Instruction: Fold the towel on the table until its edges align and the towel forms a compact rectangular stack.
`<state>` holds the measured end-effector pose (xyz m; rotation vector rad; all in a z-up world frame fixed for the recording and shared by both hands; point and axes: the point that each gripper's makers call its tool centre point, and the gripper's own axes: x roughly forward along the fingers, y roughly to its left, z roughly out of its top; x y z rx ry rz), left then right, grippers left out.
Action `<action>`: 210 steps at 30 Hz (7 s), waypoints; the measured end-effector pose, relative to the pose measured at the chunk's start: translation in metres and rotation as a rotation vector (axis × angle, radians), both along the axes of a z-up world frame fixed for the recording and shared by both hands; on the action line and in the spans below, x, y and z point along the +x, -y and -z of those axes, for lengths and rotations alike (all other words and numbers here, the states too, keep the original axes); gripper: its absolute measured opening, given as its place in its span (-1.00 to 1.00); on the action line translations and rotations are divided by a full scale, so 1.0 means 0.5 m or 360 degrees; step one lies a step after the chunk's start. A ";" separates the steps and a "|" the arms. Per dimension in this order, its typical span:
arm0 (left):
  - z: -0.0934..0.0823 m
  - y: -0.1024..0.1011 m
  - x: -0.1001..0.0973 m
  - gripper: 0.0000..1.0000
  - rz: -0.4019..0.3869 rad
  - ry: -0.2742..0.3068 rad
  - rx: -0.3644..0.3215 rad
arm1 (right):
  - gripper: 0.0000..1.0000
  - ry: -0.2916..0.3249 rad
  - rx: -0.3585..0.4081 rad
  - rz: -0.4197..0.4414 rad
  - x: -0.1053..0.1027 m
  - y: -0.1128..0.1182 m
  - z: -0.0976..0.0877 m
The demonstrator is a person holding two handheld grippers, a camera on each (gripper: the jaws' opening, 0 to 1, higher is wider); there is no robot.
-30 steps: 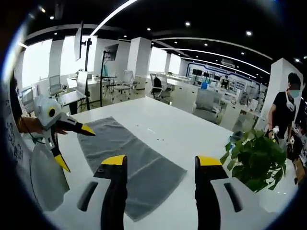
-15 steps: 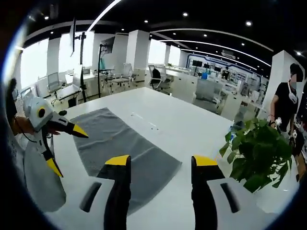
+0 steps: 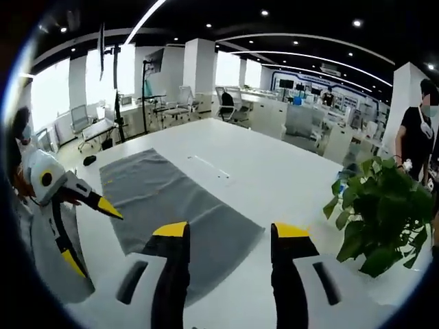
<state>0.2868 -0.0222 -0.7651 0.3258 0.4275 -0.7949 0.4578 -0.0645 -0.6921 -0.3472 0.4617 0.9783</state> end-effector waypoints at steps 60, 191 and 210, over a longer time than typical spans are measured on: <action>0.308 0.170 0.036 -0.34 0.0276 -0.0379 0.0109 | -0.37 -0.0312 -0.0125 0.0097 0.161 -0.060 0.318; -0.136 0.100 0.058 -0.87 0.0037 0.0203 -0.0470 | -1.00 -0.0106 0.0362 0.0361 0.240 -0.171 0.010; -0.241 -0.045 0.016 -0.87 -0.0172 0.0313 -0.0632 | -1.00 -0.0128 0.0474 0.0326 0.193 -0.297 -0.107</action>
